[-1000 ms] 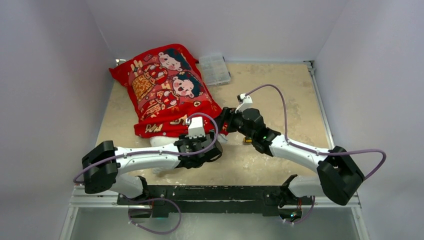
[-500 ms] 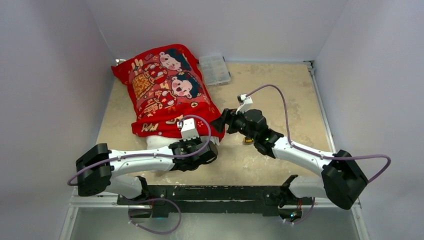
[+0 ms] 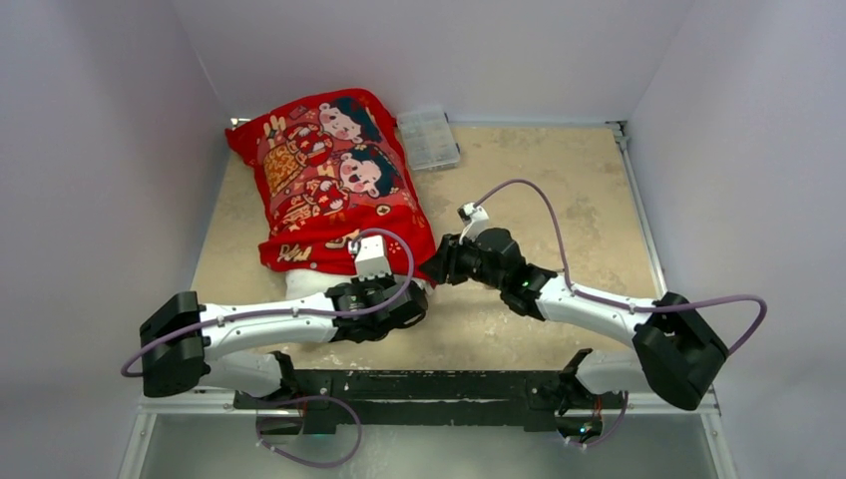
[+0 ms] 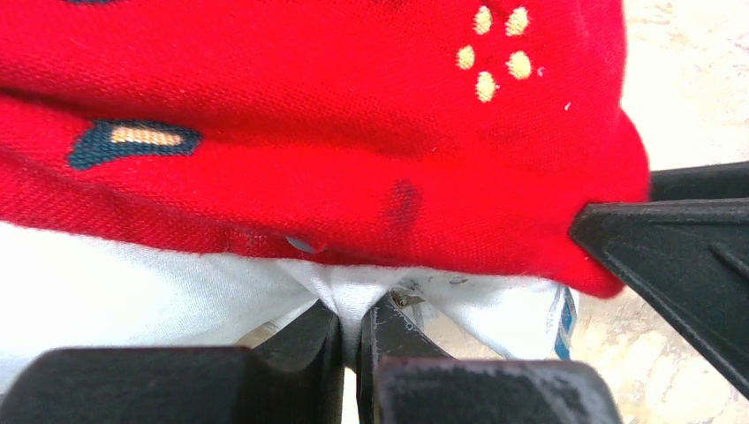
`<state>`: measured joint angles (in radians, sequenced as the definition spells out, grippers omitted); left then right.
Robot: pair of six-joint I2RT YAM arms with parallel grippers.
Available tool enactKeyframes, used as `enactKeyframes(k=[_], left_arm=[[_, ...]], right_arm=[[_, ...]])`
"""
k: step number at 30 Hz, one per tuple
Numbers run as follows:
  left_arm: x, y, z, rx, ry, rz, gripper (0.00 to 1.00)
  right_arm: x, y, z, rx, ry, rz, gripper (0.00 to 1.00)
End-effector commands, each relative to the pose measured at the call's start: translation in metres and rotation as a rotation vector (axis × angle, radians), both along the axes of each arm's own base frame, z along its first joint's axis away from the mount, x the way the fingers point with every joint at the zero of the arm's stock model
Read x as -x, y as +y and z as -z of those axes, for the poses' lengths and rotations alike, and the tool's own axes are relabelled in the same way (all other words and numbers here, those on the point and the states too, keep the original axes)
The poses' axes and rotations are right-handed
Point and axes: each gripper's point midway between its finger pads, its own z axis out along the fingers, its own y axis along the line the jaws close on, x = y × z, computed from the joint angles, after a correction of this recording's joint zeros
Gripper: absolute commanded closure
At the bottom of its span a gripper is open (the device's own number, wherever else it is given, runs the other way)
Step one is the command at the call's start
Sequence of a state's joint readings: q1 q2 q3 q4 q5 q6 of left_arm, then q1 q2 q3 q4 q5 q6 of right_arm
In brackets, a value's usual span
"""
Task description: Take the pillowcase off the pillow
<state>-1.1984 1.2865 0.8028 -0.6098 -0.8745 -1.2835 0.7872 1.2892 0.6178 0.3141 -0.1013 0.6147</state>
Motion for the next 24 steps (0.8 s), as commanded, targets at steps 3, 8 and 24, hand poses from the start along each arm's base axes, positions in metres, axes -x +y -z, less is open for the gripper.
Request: enactKeyframes(k=[3,8,24], left_arm=[[0.003,0.023,-0.012,-0.069,-0.008,-0.001,1.0],[0.014,0.032,-0.012,-0.066,0.027,0.042,1.0],[0.065,-0.004,-0.037,0.111,0.124,0.51,1.0]], right_arm=[[0.001,0.001,-0.003,-0.026,0.03,0.031,0.9],[-0.042,-0.021,-0.015,-0.012,-0.005,0.222,1.0],[-0.231,-0.056,-0.086,-0.14,-0.181,0.486,1.0]])
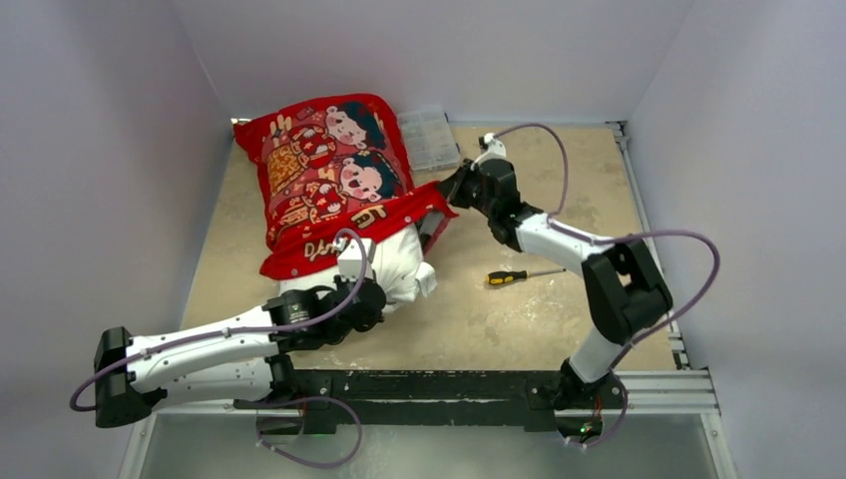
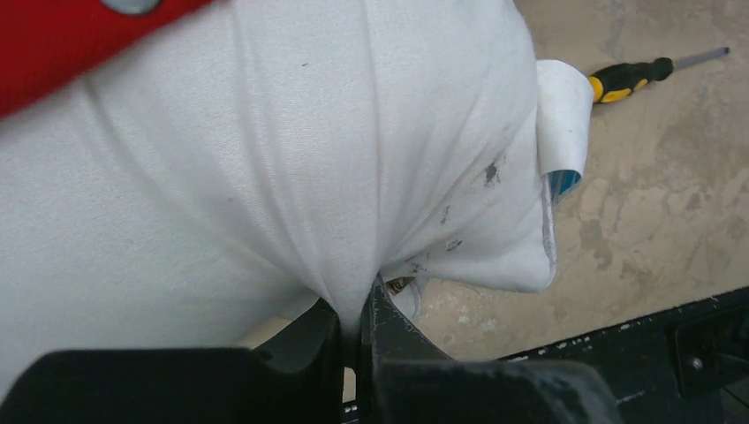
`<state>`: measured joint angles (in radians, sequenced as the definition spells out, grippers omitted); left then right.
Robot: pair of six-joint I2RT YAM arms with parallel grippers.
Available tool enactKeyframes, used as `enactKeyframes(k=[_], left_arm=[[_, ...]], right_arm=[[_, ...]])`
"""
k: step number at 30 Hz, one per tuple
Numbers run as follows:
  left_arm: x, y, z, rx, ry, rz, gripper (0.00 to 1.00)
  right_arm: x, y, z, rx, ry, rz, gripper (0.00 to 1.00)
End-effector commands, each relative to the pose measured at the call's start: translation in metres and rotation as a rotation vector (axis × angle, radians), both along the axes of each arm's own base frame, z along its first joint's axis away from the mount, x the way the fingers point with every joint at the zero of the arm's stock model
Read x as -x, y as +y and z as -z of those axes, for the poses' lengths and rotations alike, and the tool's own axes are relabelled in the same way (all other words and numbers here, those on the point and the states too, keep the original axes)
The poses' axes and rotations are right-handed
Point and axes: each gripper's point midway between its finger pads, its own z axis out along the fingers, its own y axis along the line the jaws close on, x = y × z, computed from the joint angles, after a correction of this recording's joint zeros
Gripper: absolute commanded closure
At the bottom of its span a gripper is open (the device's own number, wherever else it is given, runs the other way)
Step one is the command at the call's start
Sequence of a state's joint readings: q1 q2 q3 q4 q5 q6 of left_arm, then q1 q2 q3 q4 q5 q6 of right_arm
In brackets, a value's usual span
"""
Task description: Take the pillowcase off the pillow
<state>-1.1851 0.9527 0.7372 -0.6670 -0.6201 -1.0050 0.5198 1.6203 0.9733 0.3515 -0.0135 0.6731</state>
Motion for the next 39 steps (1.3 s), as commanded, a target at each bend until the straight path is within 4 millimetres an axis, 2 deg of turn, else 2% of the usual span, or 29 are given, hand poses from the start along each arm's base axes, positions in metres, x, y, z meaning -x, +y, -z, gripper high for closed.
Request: enactKeyframes(k=[1,5,8,10,13,16,17,20,24,26,31,35,38,39], left_arm=[[0.028,-0.024,-0.011,0.084,0.042,0.248,1.0],[0.04,-0.043,-0.025,0.181,0.03,0.367,1.0],[0.045,-0.053,-0.028,0.214,0.027,0.418,1.0],[0.043,-0.062,-0.031,0.226,0.015,0.439,1.0],[0.037,-0.076,-0.036,0.23,-0.01,0.451,1.0],[0.028,-0.095,-0.041,0.237,-0.042,0.466,1.0],[0.025,-0.102,-0.041,0.234,-0.05,0.472,1.0],[0.014,-0.12,-0.038,0.207,-0.06,0.472,1.0],[0.005,-0.142,-0.031,0.194,-0.055,0.479,1.0],[-0.001,-0.15,-0.025,0.19,-0.046,0.474,1.0],[-0.031,-0.162,-0.016,0.249,-0.019,0.438,1.0],[-0.064,-0.18,-0.018,0.306,-0.042,0.417,1.0],[-0.08,-0.2,-0.02,0.284,-0.051,0.44,1.0],[-0.083,-0.205,-0.02,0.275,-0.052,0.446,0.97]], right_arm=[[-0.078,-0.016,-0.06,-0.066,-0.165,0.126,1.0],[-0.118,-0.008,-0.068,-0.082,-0.193,0.137,1.0],[-0.14,0.003,-0.066,-0.069,-0.21,0.122,1.0],[-0.149,0.009,-0.06,-0.054,-0.218,0.104,1.0],[-0.145,0.017,-0.06,-0.04,-0.241,0.042,1.0],[-0.138,0.015,-0.062,-0.018,-0.258,0.024,1.0],[-0.136,0.011,-0.061,-0.005,-0.26,0.023,0.96],[-0.128,0.0,-0.063,0.024,-0.257,0.035,0.7],[-0.115,-0.024,-0.079,0.047,-0.267,0.096,0.22],[-0.104,-0.038,-0.095,0.045,-0.278,0.146,0.11],[-0.073,-0.072,-0.111,0.037,-0.265,0.263,0.01],[-0.041,-0.094,-0.117,0.01,-0.252,0.322,0.01],[-0.016,-0.106,-0.124,-0.016,-0.261,0.337,0.01],[-0.01,-0.111,-0.127,-0.015,-0.27,0.35,0.01]])
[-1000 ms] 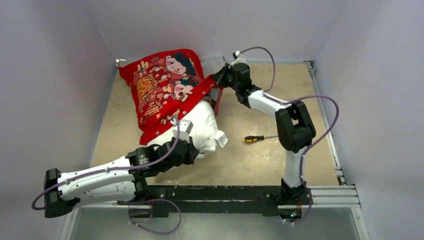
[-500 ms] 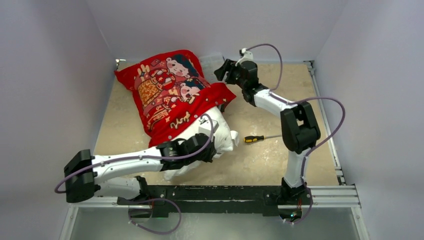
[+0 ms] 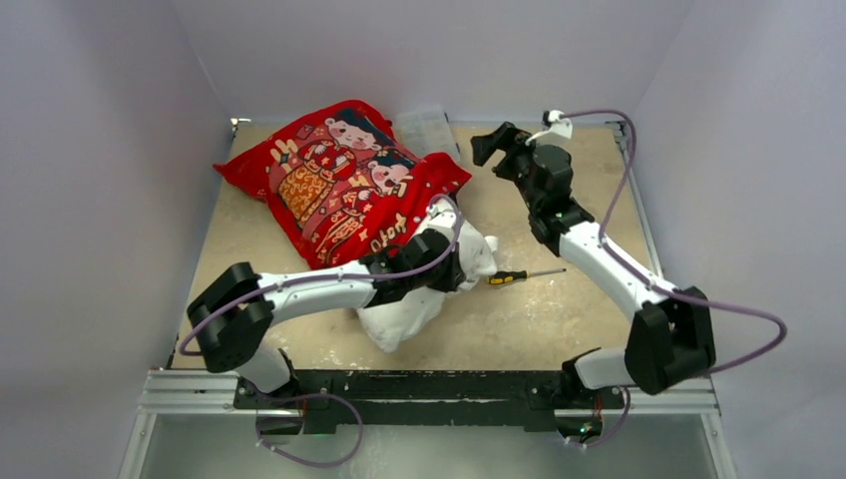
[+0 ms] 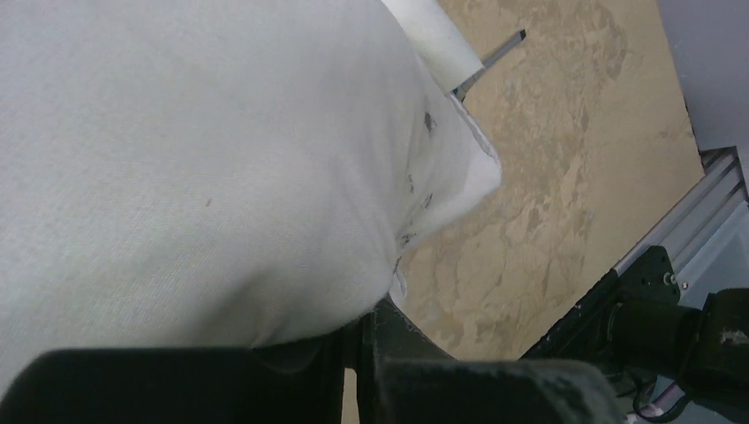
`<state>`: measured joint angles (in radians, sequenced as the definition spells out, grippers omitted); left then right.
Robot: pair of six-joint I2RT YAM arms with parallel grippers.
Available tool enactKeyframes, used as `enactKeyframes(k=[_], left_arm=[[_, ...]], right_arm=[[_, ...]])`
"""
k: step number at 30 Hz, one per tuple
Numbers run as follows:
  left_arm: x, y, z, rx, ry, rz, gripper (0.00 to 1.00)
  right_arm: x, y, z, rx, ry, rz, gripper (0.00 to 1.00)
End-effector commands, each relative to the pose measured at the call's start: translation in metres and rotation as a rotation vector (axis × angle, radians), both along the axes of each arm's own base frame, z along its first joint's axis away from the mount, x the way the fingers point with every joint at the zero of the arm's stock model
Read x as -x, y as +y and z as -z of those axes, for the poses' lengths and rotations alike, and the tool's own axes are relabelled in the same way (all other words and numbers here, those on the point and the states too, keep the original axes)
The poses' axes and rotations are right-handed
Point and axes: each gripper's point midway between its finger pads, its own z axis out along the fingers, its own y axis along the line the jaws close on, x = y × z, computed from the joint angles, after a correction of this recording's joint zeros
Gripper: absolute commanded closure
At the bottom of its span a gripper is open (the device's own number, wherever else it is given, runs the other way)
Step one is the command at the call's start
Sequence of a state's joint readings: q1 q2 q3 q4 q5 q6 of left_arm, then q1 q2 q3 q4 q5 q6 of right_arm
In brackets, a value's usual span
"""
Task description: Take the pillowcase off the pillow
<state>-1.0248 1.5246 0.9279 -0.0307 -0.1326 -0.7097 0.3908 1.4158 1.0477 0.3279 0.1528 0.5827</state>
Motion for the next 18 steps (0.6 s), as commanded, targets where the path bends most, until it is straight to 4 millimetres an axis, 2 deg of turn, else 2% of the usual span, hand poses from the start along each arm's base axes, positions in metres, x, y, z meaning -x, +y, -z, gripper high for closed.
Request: enactKeyframes(k=[1,5,8,11,14,18], left_arm=[[-0.031,-0.046,-0.045,0.112,-0.095,0.053,0.91],[-0.041,-0.046,-0.065,0.143,-0.121,0.033,0.6],[-0.044,-0.033,-0.08,0.165,-0.135,0.0,0.47],[-0.045,-0.011,-0.095,0.166,-0.148,-0.051,0.37],[-0.044,0.019,-0.107,0.147,-0.16,-0.12,0.26],[-0.041,0.06,-0.117,0.115,-0.184,-0.223,0.25]], right_arm=[[0.028,-0.025,-0.007,-0.005,-0.011,0.08,0.01],[0.055,-0.028,-0.01,0.007,-0.021,0.037,0.01],[0.072,-0.026,-0.01,0.001,-0.027,0.001,0.01],[0.082,-0.015,-0.003,0.013,-0.004,-0.047,0.01],[0.102,0.023,0.013,0.035,0.06,-0.139,0.01],[0.141,0.085,0.042,0.048,0.183,-0.242,0.01]])
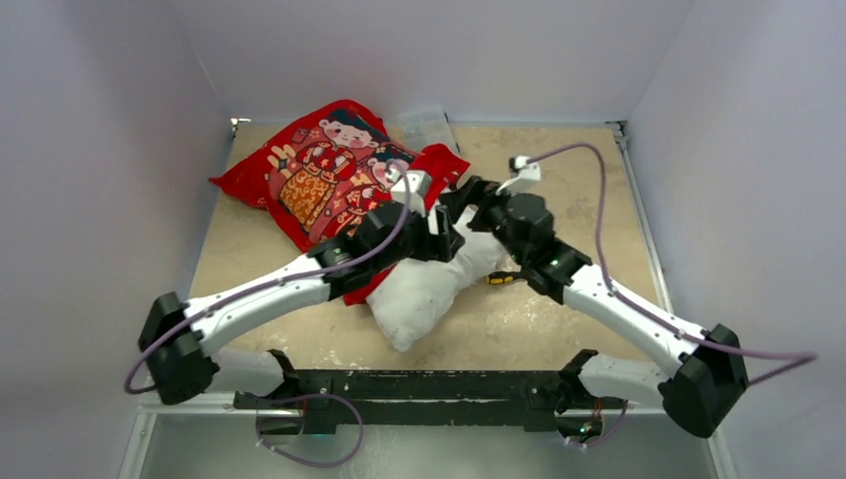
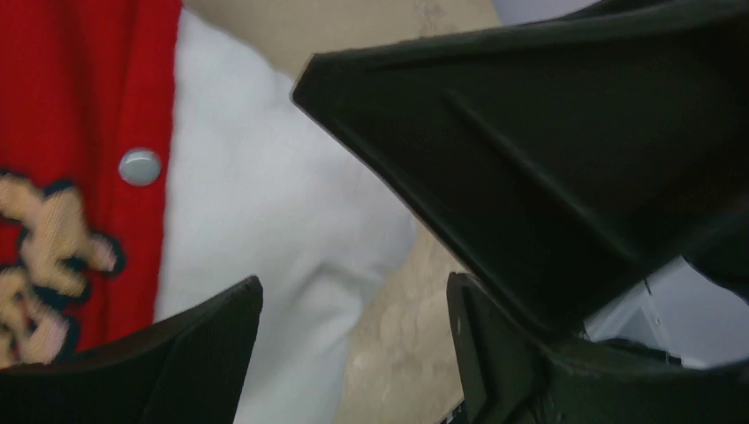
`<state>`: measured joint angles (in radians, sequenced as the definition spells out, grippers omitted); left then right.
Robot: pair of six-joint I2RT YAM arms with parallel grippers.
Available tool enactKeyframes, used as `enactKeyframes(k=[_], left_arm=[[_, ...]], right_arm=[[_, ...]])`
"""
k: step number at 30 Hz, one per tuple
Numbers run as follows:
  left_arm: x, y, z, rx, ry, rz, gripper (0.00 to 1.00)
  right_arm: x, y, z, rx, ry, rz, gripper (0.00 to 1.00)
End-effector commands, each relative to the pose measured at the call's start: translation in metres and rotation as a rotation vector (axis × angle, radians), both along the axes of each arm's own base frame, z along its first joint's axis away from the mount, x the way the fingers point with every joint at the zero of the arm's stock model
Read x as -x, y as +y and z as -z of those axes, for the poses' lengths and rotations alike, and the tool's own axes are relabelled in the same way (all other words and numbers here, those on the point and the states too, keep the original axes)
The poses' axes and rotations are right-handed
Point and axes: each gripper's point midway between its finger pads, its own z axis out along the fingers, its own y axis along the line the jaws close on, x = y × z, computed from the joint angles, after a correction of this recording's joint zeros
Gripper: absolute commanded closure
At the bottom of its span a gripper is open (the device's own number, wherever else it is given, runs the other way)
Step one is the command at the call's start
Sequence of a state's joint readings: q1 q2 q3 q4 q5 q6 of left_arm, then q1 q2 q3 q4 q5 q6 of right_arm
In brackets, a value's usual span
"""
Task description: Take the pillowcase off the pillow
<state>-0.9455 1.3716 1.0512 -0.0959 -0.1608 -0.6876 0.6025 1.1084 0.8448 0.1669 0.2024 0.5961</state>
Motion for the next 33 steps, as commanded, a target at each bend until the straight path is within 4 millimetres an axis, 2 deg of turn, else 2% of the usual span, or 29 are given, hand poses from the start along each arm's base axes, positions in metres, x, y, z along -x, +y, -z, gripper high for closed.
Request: enactKeyframes(k=[1,4,8,11,14,15,18,23,27,31,33], left_arm=[[-0.002,0.058,-0.011,-0.051,-0.024,-0.176,0.24],[-0.001,0.1,-0.009,-0.088,-0.027,-0.3,0.21],[0.002,0.158,0.0,-0.117,-0.01,-0.459,0.17],[0.006,0.19,0.015,-0.123,0.018,-0.531,0.16],[0.012,0.209,0.024,-0.122,0.034,-0.567,0.16],[0.015,0.212,0.027,-0.121,0.034,-0.563,0.16],[0.027,0.204,0.029,-0.08,0.026,-0.477,0.16],[0.049,0.181,0.032,-0.046,0.023,-0.267,0.16],[0.061,0.178,0.026,-0.039,0.013,-0.195,0.16],[0.06,0.189,0.019,-0.039,0.018,-0.258,0.16],[0.055,0.2,0.025,-0.073,0.055,-0.342,0.16]], right_arm=[[0.042,0.058,0.037,0.044,0.159,-0.09,0.01],[0.068,0.081,0.056,0.073,0.231,-0.125,0.01],[0.095,0.096,0.065,0.089,0.28,-0.17,0.01],[0.106,0.101,0.071,0.101,0.302,-0.203,0.01],[0.111,0.098,0.074,0.092,0.334,-0.194,0.01],[0.112,0.094,0.077,0.096,0.35,-0.187,0.01],[0.101,0.081,0.07,0.085,0.351,-0.086,0.01],[0.075,0.08,0.054,0.055,0.321,-0.023,0.01],[0.055,0.075,0.047,0.066,0.29,0.031,0.01],[0.045,0.064,0.036,0.092,0.259,0.059,0.01],[0.046,0.061,0.03,0.131,0.225,0.041,0.01]])
